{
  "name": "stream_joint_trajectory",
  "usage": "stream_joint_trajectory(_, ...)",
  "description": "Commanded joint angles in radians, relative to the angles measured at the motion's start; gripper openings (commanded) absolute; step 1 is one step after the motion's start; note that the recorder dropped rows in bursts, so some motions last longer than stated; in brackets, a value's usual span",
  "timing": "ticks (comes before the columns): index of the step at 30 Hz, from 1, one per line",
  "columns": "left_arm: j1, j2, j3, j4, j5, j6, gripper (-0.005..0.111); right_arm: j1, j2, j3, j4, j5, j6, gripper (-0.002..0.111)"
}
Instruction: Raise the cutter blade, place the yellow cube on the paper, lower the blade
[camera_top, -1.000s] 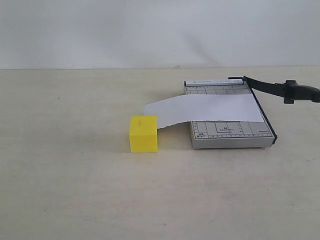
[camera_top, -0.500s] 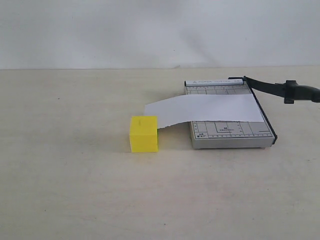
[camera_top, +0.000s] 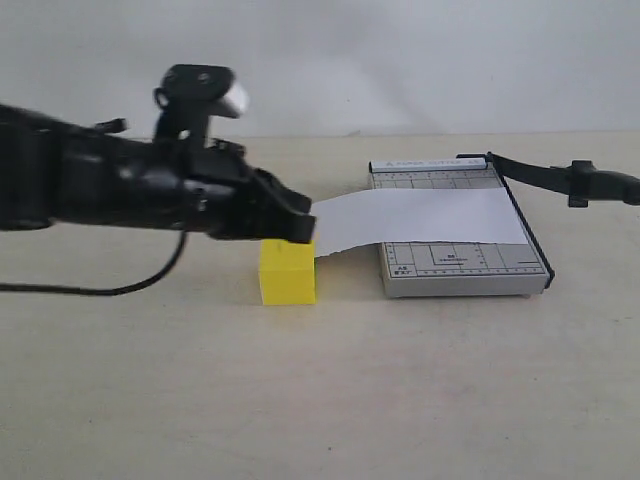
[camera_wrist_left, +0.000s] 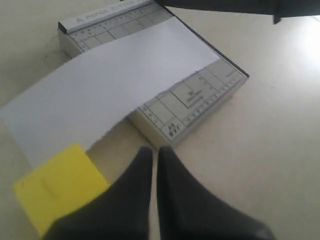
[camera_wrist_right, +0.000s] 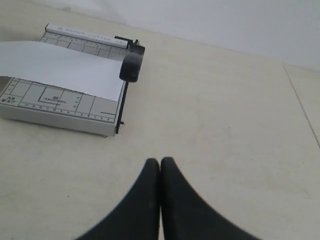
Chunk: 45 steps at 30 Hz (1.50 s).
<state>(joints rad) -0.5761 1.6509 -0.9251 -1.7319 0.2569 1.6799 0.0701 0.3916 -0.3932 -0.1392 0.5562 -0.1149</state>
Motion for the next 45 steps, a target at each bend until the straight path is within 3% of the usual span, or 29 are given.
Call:
stream_joint_trajectory(1,-0.083,0.237,-0.289,-0.012,-0.104,-0.021,0.004,-0.001,-0.008,0.033,0.006,0.001,0.019,0.000)
stream_joint_trajectory(4,-0.086,0.421,-0.483,-0.012,-0.104,-0.087,0.004,-0.001,-0.008,0.033,0.019,0.001,0.031,0.000)
stream_joint_trajectory(13,-0.087,0.648,-0.639,-0.012,-0.149,-0.066,0.004,-0.001,-0.009,0.033,0.025,0.003,0.031,0.000)
stream_joint_trajectory(22,-0.092,0.696,-0.657,-0.012,-0.074,-0.064,0.004,-0.001,-0.009,0.033,0.029,0.003,0.031,0.000)
stream_joint_trajectory(31,-0.145,0.718,-0.705,-0.012,-0.119,-0.031,0.004,-0.001,-0.009,0.033,0.045,0.003,0.031,0.000)
stream_joint_trajectory(45,-0.145,0.750,-0.750,-0.012,-0.161,-0.179,0.004,-0.001,-0.009,0.033,0.055,0.015,0.031,0.000)
